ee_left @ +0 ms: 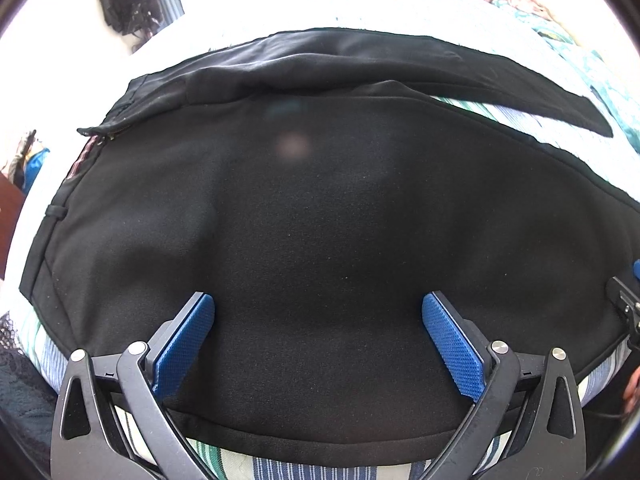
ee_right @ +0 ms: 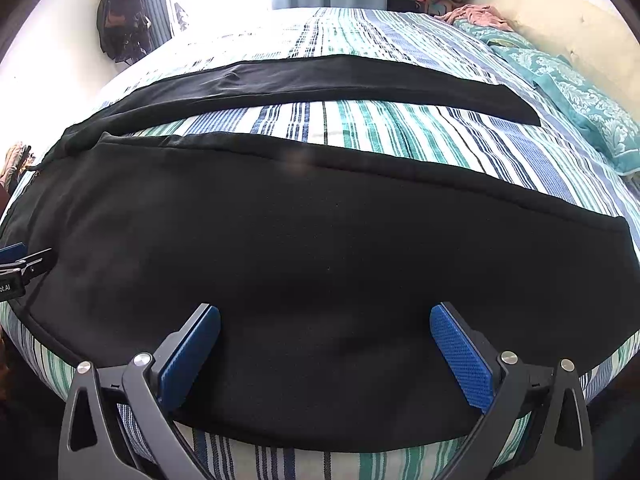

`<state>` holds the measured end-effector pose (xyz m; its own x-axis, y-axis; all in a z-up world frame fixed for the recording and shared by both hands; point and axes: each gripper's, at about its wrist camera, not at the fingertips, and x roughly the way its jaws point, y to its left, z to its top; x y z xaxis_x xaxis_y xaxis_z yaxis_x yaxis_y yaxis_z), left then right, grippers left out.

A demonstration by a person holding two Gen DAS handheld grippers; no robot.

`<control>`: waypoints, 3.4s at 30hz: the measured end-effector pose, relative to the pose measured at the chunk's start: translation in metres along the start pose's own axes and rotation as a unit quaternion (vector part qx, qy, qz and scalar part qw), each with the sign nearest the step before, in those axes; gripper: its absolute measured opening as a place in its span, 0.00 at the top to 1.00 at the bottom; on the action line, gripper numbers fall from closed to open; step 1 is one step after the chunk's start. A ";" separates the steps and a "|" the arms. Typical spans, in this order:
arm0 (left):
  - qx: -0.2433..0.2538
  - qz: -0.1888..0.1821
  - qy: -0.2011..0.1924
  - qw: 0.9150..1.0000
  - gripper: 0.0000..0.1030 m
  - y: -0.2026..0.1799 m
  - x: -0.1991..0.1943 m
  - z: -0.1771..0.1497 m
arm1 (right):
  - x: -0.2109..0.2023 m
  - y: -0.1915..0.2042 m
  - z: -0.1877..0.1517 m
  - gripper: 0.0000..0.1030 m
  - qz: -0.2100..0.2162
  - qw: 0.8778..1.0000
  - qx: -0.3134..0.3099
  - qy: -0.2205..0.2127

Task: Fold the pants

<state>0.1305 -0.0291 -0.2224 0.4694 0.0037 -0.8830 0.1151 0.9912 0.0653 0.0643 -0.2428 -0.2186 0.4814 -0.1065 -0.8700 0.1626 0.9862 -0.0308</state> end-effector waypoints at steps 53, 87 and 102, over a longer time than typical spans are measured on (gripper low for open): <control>0.011 0.005 -0.006 1.000 0.00 -0.003 -0.005 -0.002 | -0.004 -0.091 0.017 0.00 -0.047 0.992 0.112 0.027; -0.162 0.101 -0.055 0.980 0.00 0.120 0.107 0.161 | 0.004 -0.266 0.173 0.00 0.007 0.988 0.145 -0.054; -0.153 0.126 -0.075 0.977 0.01 0.105 0.107 0.151 | 0.199 -0.345 0.325 0.46 0.012 0.978 0.187 0.095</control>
<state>0.3247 0.0557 -0.2396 0.5748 0.2551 -0.7775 -0.2761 0.9549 0.1092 0.3840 -0.6455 -0.2207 0.3257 -0.0225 -0.9452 0.4740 0.8689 0.1427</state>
